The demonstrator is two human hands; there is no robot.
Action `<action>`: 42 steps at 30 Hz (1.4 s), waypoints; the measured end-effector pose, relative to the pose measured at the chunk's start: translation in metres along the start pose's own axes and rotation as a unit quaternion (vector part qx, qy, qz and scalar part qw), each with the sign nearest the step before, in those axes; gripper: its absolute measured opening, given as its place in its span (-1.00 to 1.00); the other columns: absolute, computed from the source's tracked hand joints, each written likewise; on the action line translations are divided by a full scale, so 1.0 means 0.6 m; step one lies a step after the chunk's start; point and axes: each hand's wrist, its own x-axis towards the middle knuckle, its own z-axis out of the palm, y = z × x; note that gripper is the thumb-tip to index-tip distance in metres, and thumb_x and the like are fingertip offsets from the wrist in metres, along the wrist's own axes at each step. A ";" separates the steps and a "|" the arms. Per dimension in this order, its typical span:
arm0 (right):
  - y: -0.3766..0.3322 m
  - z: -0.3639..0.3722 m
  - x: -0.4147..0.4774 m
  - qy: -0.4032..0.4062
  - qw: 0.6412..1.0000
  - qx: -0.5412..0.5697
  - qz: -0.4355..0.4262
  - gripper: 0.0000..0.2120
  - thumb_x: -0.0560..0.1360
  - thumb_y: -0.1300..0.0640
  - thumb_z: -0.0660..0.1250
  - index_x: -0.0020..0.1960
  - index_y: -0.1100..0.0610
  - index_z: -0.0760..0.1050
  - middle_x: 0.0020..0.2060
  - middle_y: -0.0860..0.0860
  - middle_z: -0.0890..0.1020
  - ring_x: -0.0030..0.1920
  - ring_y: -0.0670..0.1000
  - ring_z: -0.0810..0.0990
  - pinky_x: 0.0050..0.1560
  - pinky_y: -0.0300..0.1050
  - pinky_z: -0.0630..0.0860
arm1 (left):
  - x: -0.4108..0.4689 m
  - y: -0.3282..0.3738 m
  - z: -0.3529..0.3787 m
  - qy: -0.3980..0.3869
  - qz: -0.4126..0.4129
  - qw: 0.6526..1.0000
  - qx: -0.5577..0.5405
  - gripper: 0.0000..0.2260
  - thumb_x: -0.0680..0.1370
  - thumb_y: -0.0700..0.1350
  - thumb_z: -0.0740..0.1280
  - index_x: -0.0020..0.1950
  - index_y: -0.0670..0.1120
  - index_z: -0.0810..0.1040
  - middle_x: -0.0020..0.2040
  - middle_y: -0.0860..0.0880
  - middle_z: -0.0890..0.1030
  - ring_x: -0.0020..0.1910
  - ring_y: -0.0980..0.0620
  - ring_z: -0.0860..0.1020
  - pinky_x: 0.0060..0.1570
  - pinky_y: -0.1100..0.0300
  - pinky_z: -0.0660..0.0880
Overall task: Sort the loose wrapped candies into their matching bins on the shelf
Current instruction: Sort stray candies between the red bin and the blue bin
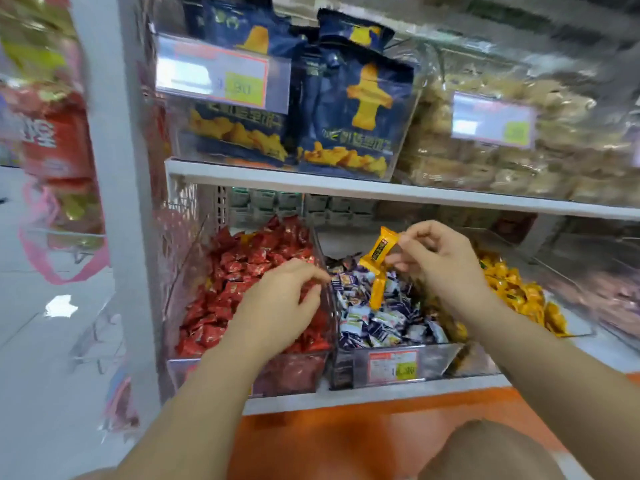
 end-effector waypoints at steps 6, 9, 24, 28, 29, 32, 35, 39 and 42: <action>0.056 -0.118 0.032 0.187 0.982 -0.033 0.004 -0.81 0.53 0.30 0.29 -0.22 0.09 0.46 -0.29 0.12 0.60 -0.27 -0.01 0.67 -0.14 -0.13 0.61 | 0.013 0.006 0.041 -0.017 -0.010 1.000 -0.005 -0.79 0.54 -0.15 0.30 0.13 0.06 0.59 0.03 0.18 0.44 0.06 0.14 0.49 0.14 0.14 0.44; 0.096 -0.155 0.042 0.212 0.959 -0.185 0.023 -0.84 0.46 0.23 0.36 -0.24 0.01 0.50 -0.19 0.09 0.66 -0.14 0.08 0.62 0.01 0.06 0.55 | 0.017 0.007 0.044 -0.015 -0.013 1.000 -0.002 -0.80 0.55 -0.14 0.30 0.12 0.08 0.59 0.01 0.19 0.42 0.01 0.17 0.48 0.11 0.11 0.46; 0.092 -0.050 0.025 -0.283 0.821 -0.495 -0.025 -0.79 0.49 0.14 0.35 -0.19 -0.17 0.48 -0.02 -0.10 0.60 0.03 -0.03 0.53 0.14 0.06 0.47 | 0.011 0.008 0.035 -0.033 -0.017 0.999 0.006 -0.81 0.58 -0.10 0.26 0.15 0.09 0.56 0.06 0.24 0.42 0.04 0.20 0.46 0.11 0.18 0.45; 0.104 -0.056 0.021 -0.309 0.797 -0.519 -0.009 -0.67 0.49 0.11 0.37 0.21 -0.12 0.46 0.21 -0.05 0.53 0.22 0.03 0.46 0.26 0.11 0.38 | 0.011 0.009 0.034 -0.034 -0.023 0.999 0.005 -0.80 0.58 -0.11 0.26 0.15 0.09 0.56 0.09 0.22 0.43 0.06 0.17 0.47 0.13 0.12 0.46; 0.107 -0.055 0.019 -0.316 0.796 -0.516 -0.004 -0.64 0.49 0.12 0.37 0.25 -0.10 0.44 0.20 -0.06 0.53 0.23 0.01 0.45 0.27 0.07 0.36 | 0.011 0.011 0.035 -0.034 -0.025 0.999 0.003 -0.80 0.58 -0.11 0.26 0.16 0.09 0.56 0.09 0.22 0.43 0.06 0.17 0.47 0.14 0.11 0.46; 0.101 -0.048 0.013 -0.315 0.785 -0.532 -0.028 -0.68 0.50 0.08 0.36 0.24 -0.04 0.47 0.09 -0.08 0.52 0.14 -0.02 0.44 0.18 -0.04 0.38 | 0.010 0.014 0.034 -0.036 -0.026 0.999 0.000 -0.79 0.58 -0.11 0.26 0.16 0.08 0.56 0.11 0.21 0.43 0.07 0.16 0.47 0.15 0.14 0.45; 0.085 -0.059 0.012 -0.171 0.850 -0.492 -0.082 -0.72 0.50 0.08 0.35 0.20 -0.02 0.48 -0.01 -0.09 0.46 0.01 -0.05 0.46 0.07 -0.11 0.42 | 0.010 0.015 0.033 -0.035 -0.027 0.999 0.005 -0.79 0.58 -0.10 0.25 0.18 0.08 0.56 0.12 0.22 0.42 0.10 0.17 0.45 0.15 0.18 0.42; 0.069 -0.117 0.033 0.144 0.850 -0.501 -0.074 -0.68 0.47 0.11 0.36 0.22 0.10 0.50 0.11 0.10 0.55 0.17 0.18 0.44 0.09 0.03 0.37 | 0.011 0.014 0.032 -0.035 -0.023 0.999 0.015 -0.79 0.59 -0.09 0.24 0.17 0.09 0.55 0.12 0.24 0.40 0.10 0.18 0.45 0.14 0.19 0.42; 0.061 -0.120 0.039 0.111 0.821 -0.554 -0.077 -0.66 0.47 0.08 0.37 0.23 0.08 0.50 0.15 0.11 0.55 0.24 0.20 0.39 0.18 0.10 0.33 | 0.008 0.012 0.027 -0.033 -0.020 0.999 0.013 -0.80 0.59 -0.10 0.24 0.17 0.09 0.56 0.13 0.23 0.41 0.13 0.18 0.44 0.14 0.20 0.41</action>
